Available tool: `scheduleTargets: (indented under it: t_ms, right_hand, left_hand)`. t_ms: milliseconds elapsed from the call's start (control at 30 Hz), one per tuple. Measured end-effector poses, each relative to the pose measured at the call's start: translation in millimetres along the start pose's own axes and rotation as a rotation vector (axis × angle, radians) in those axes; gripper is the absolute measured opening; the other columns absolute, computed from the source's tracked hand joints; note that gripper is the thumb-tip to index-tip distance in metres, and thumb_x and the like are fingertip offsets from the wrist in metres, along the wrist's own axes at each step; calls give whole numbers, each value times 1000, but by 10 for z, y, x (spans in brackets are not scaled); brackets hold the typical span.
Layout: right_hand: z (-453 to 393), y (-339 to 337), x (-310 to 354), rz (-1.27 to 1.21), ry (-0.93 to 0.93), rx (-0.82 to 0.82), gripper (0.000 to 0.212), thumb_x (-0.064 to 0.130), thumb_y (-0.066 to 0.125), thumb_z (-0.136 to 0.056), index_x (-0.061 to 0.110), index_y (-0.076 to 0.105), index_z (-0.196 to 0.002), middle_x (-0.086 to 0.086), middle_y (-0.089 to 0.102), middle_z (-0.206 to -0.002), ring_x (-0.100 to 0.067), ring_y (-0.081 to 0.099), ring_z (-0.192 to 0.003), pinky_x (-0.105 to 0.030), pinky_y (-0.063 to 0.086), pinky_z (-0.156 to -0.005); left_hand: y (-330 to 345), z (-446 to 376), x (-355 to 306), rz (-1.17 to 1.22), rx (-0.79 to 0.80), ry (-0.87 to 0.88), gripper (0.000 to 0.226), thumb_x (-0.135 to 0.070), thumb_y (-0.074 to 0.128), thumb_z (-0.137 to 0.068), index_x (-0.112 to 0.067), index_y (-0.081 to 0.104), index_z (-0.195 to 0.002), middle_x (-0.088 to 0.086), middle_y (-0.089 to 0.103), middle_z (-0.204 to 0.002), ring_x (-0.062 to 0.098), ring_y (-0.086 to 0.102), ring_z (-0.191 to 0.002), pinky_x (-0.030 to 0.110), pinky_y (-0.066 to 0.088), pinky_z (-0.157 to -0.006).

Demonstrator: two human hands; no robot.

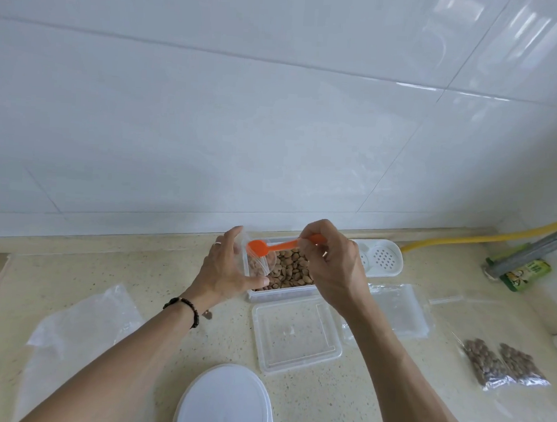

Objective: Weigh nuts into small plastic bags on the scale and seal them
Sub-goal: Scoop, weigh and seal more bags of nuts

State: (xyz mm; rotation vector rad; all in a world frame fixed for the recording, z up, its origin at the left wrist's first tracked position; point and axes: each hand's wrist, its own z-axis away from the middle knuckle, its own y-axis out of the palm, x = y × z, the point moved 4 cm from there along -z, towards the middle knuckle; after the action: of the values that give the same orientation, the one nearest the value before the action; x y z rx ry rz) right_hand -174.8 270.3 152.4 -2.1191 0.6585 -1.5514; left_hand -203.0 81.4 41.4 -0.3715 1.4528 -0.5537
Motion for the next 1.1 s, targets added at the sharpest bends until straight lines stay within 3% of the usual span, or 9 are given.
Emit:
scheduleTargets:
  t_ms: [133, 233, 333, 433, 533, 667, 800, 933, 1100]
  right_hand:
    - [-9, -117, -108, -127, 121, -239, 13, 10, 63, -93, 20, 59, -86, 5, 63, -69, -20, 53, -52, -28, 42, -46]
    - [6, -129, -378, -126, 253, -365, 11, 11, 61, -93, 20, 59, -88, 5, 65, -75, -25, 58, -57, -39, 50, -55]
    - [67, -19, -799, -7, 461, -347, 4, 13, 58, -94, 15, 61, -91, 12, 63, -78, -19, 59, -69, -43, 52, -70]
    - [139, 147, -1077, 37, 586, -290, 5, 14, 56, -95, 13, 61, -96, 15, 59, -78, -25, 63, -83, -41, 52, -75]
    - [187, 367, -1163, -49, 647, -219, 6, 15, 55, -96, 18, 58, -92, 4, 63, -84, -29, 66, -72, -44, 56, -66]
    - [235, 545, -1213, -231, 773, -206, 4, 15, 54, -98, 14, 58, -100, -10, 65, -91, -18, 59, -54, -28, 47, -48]
    - [268, 508, -1293, -284, 857, -254, 7, 11, 56, -97, 8, 59, -103, -13, 66, -91, -16, 55, -48, -23, 43, -44]
    - [295, 503, -1285, -299, 857, -145, 6, 10, 57, -97, 8, 60, -101, -10, 61, -75, -12, 53, -44, -24, 42, -43]
    - [350, 481, -1296, -419, 910, -239, 5, 8, 57, -97, 6, 60, -100, -11, 60, -79, -12, 51, -43, -25, 43, -44]
  left_hand:
    - [-27, -3, 16, -42, -32, 12, 108, -50, 84, -56, -29, 23, -143, -2, 41, -113, 17, 44, -109, 38, 42, -94]
    - [-65, 21, 34, -88, -79, 40, 103, -44, 86, -60, -28, 25, -142, -1, 41, -111, 17, 44, -105, 37, 43, -92]
    - [-124, 58, 47, -104, -113, 73, 99, -42, 85, -61, -30, 26, -140, -3, 39, -111, 15, 44, -102, 33, 42, -89]
    - [-205, 71, 24, -173, -160, 110, 95, -40, 84, -60, -28, 31, -138, -2, 41, -108, 17, 46, -98, 33, 43, -85]
    - [-230, 74, 29, -294, -158, 139, 95, -41, 82, -60, -28, 31, -138, -1, 41, -110, 21, 51, -99, 38, 45, -87]
    - [-174, 71, 111, -391, -91, 132, 102, -50, 79, -59, -30, 25, -143, 3, 43, -123, 21, 52, -110, 37, 41, -95]
    - [-128, 74, 118, -443, -80, 132, 104, -49, 79, -61, -27, 24, -145, 5, 44, -123, 22, 48, -112, 37, 40, -96]
    - [-105, 66, 133, -459, -76, 111, 105, -51, 80, -62, -26, 24, -147, 6, 43, -124, 22, 47, -113, 36, 39, -96]
    - [-95, 79, 144, -469, -60, 91, 105, -51, 80, -63, -27, 24, -148, 6, 42, -125, 23, 47, -113, 38, 41, -95]
